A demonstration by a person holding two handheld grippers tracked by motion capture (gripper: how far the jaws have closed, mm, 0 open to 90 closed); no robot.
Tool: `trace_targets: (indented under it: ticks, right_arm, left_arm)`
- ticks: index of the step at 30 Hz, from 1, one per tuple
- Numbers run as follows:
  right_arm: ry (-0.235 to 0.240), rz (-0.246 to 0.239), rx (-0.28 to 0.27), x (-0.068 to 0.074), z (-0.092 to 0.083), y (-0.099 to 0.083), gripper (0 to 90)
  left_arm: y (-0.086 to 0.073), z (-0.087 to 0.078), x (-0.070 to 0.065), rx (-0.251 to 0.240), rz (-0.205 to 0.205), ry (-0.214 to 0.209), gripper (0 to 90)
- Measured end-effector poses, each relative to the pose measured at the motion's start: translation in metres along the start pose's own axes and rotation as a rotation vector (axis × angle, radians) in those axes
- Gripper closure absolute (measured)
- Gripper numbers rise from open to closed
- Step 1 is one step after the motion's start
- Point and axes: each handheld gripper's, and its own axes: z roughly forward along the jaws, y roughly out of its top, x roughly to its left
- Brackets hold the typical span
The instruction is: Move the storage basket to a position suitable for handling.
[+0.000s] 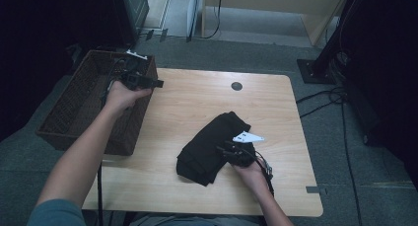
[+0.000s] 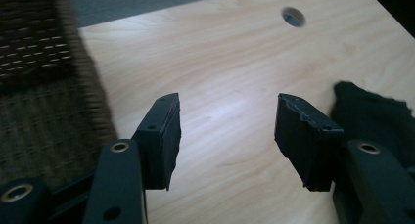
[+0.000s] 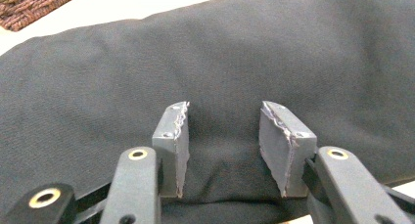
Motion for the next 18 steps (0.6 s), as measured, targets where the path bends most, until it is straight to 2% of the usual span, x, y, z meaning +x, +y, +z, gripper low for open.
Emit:
trace_targets:
  ticks: [1, 2, 3, 4, 6, 7, 11, 13, 14, 15, 18]
  right_arm:
    - [0.001, 0.000, 0.000, 0.000, 0.000, 0.000, 54.5]
    - [0.001, 0.000, 0.000, 0.000, 0.000, 0.000, 54.5]
    - [0.001, 0.000, -0.001, 0.000, 0.000, 0.000, 54.5]
    - [0.000, -0.001, 0.000, 0.000, 0.000, 0.000, 54.5]
    - [0.001, -0.001, 0.000, 0.000, 0.000, 0.000, 54.4]
    - [0.001, -0.001, 0.000, 0.000, 0.000, 0.000, 54.4]
    - [0.001, -0.001, -0.001, 0.000, 0.000, 0.000, 54.5]
    - [0.001, -0.003, -0.001, 0.000, 0.000, 0.000, 54.5]
    - [0.001, -0.003, -0.001, 0.000, 0.000, 0.000, 54.5]
    - [0.001, -0.003, -0.002, 0.000, 0.000, 0.000, 54.5]
    - [0.001, -0.002, -0.004, 0.000, 0.000, -0.001, 54.5]
  left_arm:
    - [-0.002, -0.001, 0.012, 0.000, -0.036, 0.012, 42.8]
    - [-0.004, 0.000, 0.018, 0.001, -0.059, 0.027, 42.8]
    - [-0.004, 0.000, 0.018, 0.001, -0.059, 0.027, 42.9]
    - [-0.009, 0.001, 0.026, 0.000, -0.074, 0.042, 43.0]
    - [-0.011, 0.002, 0.029, 0.001, -0.079, 0.045, 43.2]
    - [-0.014, 0.004, 0.033, 0.004, -0.087, 0.063, 43.4]
    - [-0.019, 0.008, 0.038, 0.020, -0.088, 0.090, 44.8]
    - [-0.026, 0.016, 0.042, 0.049, -0.093, 0.092, 47.1]
    - [-0.026, 0.016, 0.042, 0.049, -0.093, 0.092, 49.3]
    - [-0.031, 0.020, 0.043, 0.062, -0.103, 0.071, 53.9]
    - [-0.036, 0.023, 0.040, 0.047, -0.089, 0.098, 63.6]
